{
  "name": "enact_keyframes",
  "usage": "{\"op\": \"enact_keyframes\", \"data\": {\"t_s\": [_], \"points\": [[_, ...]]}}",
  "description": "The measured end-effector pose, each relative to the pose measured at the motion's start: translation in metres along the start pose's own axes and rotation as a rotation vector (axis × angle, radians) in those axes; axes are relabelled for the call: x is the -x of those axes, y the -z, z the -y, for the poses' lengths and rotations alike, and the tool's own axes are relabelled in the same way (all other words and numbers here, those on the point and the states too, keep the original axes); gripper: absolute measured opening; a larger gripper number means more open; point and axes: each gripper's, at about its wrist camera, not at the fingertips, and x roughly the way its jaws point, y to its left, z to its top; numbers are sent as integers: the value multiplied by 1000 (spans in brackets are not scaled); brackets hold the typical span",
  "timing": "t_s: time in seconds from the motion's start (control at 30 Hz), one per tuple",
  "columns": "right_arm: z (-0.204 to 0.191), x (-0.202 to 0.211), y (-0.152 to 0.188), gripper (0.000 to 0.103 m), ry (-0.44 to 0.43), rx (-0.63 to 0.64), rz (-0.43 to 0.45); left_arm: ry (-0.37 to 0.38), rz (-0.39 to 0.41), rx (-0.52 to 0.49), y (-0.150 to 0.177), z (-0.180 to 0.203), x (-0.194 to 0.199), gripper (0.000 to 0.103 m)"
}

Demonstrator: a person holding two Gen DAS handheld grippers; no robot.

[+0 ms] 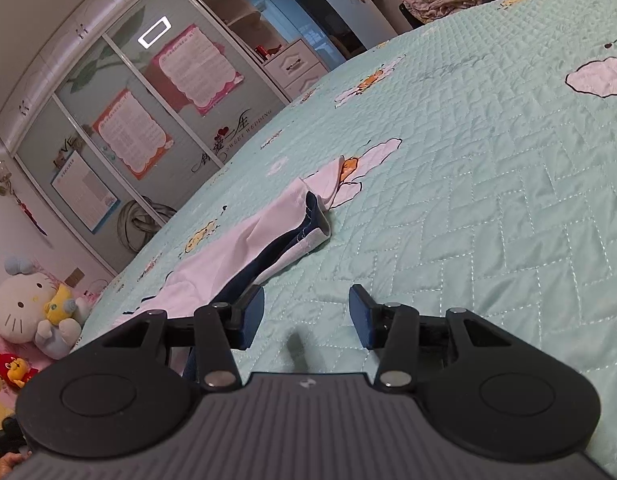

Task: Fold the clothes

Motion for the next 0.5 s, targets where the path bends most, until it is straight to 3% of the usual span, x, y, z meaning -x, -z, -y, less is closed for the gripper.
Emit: {"op": "enact_keyframes", "data": {"t_s": [0.17,0.27,0.4,0.43,0.5], "points": [[1,0,0,47,-4,-6,1,11,2,-26,4,-21,10,12],[1,0,0,47,-6,-10,1,40,-7,2,0,-24,12,23],[2,0,-1,47,-9,-13,2,10,47,72,-8,-28,23,46],[3,0,-1,47,-10,-14,2,-21,85,59,-10,-25,28,57],[3,0,-1,47,-12,-16,2,-54,164,-11,-18,-14,33,69]]}}
